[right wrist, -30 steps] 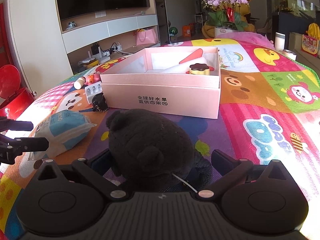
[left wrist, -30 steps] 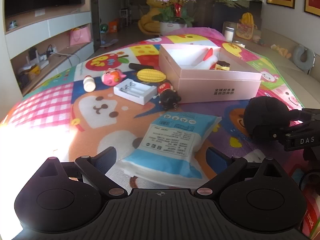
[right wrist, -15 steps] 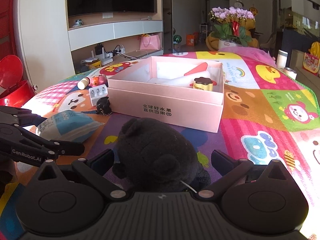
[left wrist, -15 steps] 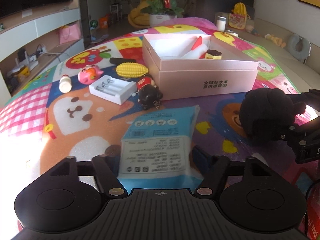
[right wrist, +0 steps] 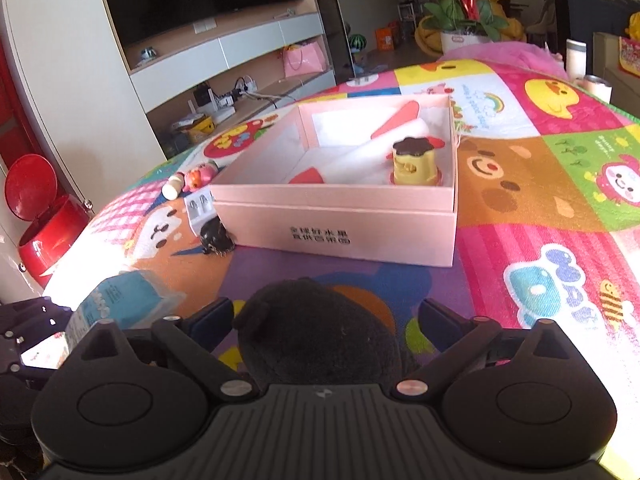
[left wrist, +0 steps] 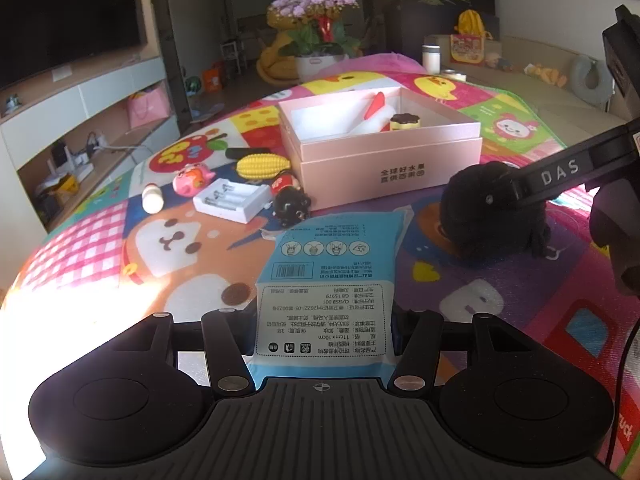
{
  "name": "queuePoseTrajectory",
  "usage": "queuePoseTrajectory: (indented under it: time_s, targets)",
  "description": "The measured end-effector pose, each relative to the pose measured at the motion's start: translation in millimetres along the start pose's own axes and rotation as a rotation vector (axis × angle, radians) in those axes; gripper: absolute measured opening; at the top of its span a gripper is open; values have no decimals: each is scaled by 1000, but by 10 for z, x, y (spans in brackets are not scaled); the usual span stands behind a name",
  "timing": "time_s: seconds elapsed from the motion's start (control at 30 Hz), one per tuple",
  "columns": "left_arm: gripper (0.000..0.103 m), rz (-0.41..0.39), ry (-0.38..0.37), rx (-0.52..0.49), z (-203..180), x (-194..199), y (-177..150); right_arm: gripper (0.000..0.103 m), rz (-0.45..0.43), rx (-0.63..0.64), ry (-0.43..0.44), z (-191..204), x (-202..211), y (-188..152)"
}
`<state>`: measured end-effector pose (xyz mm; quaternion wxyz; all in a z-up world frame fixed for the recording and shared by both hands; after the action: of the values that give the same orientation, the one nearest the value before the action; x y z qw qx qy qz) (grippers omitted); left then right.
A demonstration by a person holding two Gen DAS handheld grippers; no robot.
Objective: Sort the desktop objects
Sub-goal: 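Lift the wipes packet with the left gripper while the right gripper holds the plush bear, then drop the wipes packet into the pink box with the left gripper while the right releases the bear there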
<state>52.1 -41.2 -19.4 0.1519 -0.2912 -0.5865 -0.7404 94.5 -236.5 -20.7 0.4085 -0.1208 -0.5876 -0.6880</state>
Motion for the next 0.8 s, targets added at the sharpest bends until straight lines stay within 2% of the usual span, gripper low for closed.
queuePoseTrajectory:
  time_s: [0.1, 0.3, 0.4, 0.5, 0.63, 0.7, 0.8]
  targets:
    - [59, 0, -16, -2, -27, 55, -31, 78, 25, 34, 12, 77, 25, -124]
    - [59, -8, -56, -2, -49, 188, -61, 76, 23, 146, 9, 290, 375, -232]
    - [59, -40, -74, 8, -8, 242, 74, 75, -18, 213, -6, 358, 671, -186]
    - [59, -121, -61, 8, 49, 257, 457, 75, -115, 257, -53, 373, 967, 43]
    - [59, -250, -52, 15, 48, 87, 1170, 75, -321, 238, -103, 316, 1351, 651]
    - [59, -288, -66, 22, 7, -62, 1453, 75, -415, 199, -113, 240, 1474, 939]
    - [63, -331, -127, 12, -124, -374, 1862, 75, -480, 148, -109, 124, 1525, 1270]
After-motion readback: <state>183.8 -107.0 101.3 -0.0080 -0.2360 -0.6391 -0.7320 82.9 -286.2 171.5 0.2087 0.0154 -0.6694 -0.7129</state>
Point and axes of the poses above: each gripper's, at about its wrist camera, not at the fingertips, and x roughly against the way its jaws point, z to its left, y to its top, the point moved 7 cm from there along -x, roughly the way its jaws point, and after that the axes turned 4 degrees about y, right-handed, at the moved point
